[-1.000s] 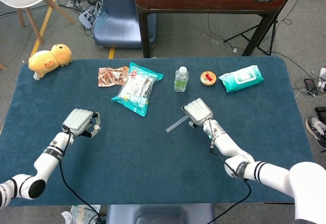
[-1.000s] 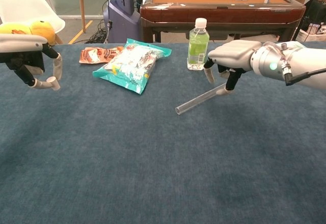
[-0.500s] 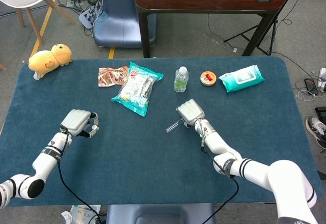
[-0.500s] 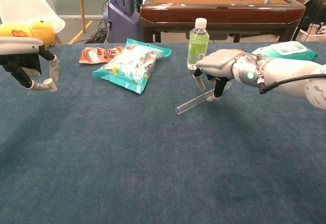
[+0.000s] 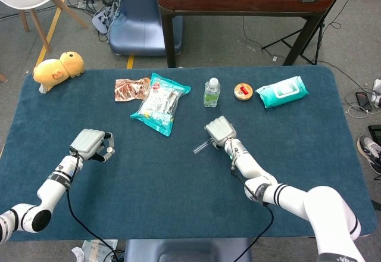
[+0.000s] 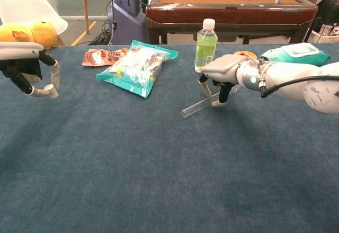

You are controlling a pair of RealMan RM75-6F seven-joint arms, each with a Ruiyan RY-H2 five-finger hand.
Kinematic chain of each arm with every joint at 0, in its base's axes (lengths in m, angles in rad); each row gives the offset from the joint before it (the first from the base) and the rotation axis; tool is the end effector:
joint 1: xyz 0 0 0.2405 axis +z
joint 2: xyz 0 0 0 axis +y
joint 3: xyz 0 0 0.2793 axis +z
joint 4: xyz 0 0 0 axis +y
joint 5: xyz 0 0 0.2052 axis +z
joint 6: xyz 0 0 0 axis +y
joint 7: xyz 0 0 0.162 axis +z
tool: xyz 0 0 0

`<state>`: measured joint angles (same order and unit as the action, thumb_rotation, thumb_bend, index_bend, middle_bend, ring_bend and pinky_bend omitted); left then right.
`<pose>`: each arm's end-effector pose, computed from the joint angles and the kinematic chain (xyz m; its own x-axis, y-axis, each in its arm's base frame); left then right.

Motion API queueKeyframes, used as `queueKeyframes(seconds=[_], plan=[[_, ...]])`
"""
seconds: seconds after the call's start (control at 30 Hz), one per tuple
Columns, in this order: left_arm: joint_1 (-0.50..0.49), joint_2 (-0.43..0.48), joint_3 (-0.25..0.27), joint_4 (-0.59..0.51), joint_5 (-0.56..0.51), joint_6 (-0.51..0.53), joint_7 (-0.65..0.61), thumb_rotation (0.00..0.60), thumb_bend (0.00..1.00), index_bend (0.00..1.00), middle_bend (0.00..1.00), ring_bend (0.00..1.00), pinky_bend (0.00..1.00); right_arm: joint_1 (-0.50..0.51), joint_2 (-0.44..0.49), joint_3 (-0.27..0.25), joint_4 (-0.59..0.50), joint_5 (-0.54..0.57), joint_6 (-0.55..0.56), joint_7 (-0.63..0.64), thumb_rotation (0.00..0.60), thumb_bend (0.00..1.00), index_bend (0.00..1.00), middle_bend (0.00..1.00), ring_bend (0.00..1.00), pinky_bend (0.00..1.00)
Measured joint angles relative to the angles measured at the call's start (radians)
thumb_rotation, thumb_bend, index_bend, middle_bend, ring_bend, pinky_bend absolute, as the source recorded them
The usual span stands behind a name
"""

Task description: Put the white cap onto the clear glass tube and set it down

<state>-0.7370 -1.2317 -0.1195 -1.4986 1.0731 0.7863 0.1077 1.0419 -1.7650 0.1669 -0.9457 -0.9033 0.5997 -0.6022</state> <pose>-0.2309 0.3953 0.0757 0.4516 0.3706 0.8116 0.8908 -0.2388 -0.3867 -0.1413 -0.4618 -0.0827 0.7964 -0.2472 0.5520 -0.5961 -0.4749 0.6474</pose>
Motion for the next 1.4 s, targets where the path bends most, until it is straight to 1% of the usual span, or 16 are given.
queueKeyframes(seconds=[0.2,0.3,0.5,0.67,0.87,1.1,1.27,1.4], plan=[[0.003,-0.005,0.001,0.008,0.008,-0.001,-0.01,0.6,0.31,0.52,1.0,1.0,1.0,0.008,-0.005,-0.012,0.006,0.028,-0.006,-0.01,0.6,0.35,0.47,0.89,0.92,0.94],[0.004,-0.005,0.003,0.012,0.01,-0.003,-0.014,0.6,0.31,0.52,1.0,1.0,1.0,0.01,-0.005,-0.014,0.005,0.03,-0.003,-0.006,0.6,0.38,0.49,0.89,0.92,0.94],[0.007,-0.005,0.003,0.012,0.014,-0.002,-0.018,0.6,0.31,0.52,1.0,1.0,1.0,0.012,-0.002,-0.018,0.0,0.03,0.002,0.003,0.6,0.44,0.57,0.88,0.92,0.94],[0.007,-0.001,-0.004,0.012,0.013,0.001,-0.026,0.6,0.31,0.52,1.0,1.0,1.0,0.007,0.006,-0.013,-0.024,0.026,0.017,0.024,0.6,0.51,0.66,0.88,0.92,0.94],[0.011,0.02,-0.031,0.005,0.003,0.006,-0.073,0.6,0.31,0.53,1.0,1.0,1.0,-0.014,0.044,0.025,-0.115,-0.007,0.062,0.125,0.6,0.54,0.7,0.88,0.92,0.94],[0.025,0.063,-0.089,-0.014,-0.004,0.026,-0.187,0.6,0.31,0.53,1.0,1.0,1.0,-0.057,0.108,0.084,-0.252,-0.079,0.127,0.309,0.6,0.56,0.71,0.88,0.93,0.95],[0.042,0.087,-0.133,-0.022,-0.006,0.048,-0.282,0.6,0.31,0.53,1.0,1.0,1.0,-0.086,0.126,0.113,-0.307,-0.113,0.152,0.432,0.6,0.57,0.72,0.88,0.93,0.95],[0.062,0.099,-0.167,-0.031,-0.001,0.076,-0.372,0.6,0.31,0.54,1.0,1.0,1.0,-0.104,0.101,0.129,-0.314,-0.132,0.191,0.497,0.6,0.58,0.73,0.89,0.94,0.96]])
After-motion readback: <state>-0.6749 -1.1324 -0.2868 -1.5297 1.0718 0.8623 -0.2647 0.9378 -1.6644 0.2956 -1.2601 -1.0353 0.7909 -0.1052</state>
